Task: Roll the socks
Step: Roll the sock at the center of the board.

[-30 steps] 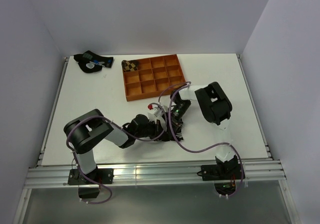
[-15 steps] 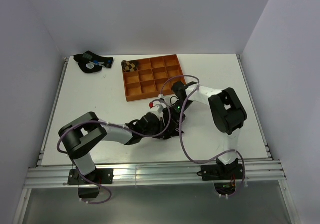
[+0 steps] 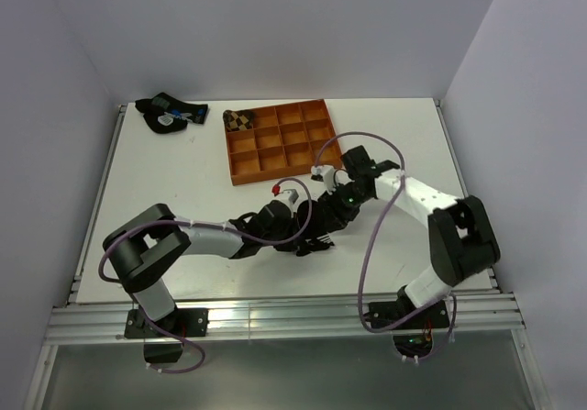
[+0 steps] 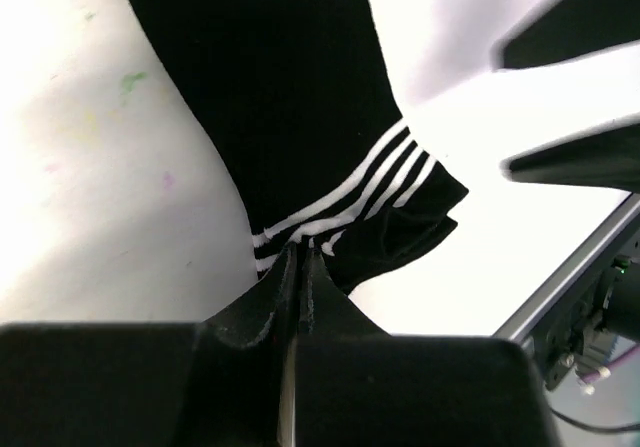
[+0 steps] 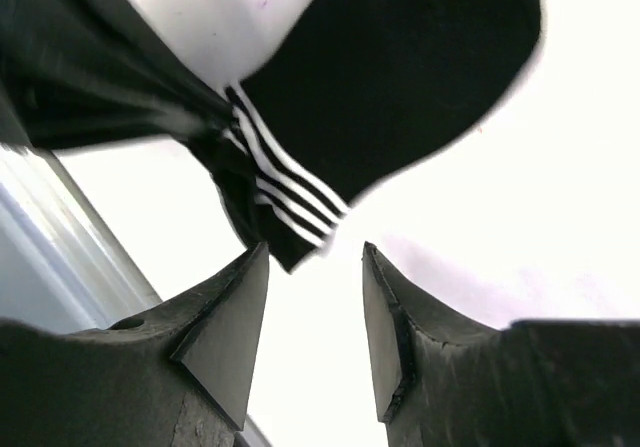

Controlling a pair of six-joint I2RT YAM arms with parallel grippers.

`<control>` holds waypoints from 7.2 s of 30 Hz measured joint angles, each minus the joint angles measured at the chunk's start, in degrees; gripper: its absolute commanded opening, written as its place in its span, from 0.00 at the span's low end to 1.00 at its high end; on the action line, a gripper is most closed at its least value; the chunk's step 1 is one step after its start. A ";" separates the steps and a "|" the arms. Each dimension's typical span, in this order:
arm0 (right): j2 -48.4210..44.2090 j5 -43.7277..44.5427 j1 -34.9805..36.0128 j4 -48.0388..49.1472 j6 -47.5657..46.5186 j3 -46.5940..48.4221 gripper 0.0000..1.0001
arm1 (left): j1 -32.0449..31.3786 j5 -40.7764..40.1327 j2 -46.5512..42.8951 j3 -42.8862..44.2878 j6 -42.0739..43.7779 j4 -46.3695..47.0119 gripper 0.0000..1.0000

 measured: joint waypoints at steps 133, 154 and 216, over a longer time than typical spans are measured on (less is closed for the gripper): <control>33.59 -7.65 9.86 -30.84 -13.38 22.67 0.23 | -18.23 -21.44 0.57 -0.94 28.26 5.53 0.24; 8.74 3.26 2.23 -9.29 -3.02 11.63 0.61 | -11.89 -5.14 0.24 3.54 19.39 -3.08 0.00; -23.61 11.26 30.47 24.83 -26.49 -30.93 0.44 | 10.19 46.45 12.00 -0.46 -17.49 5.25 0.00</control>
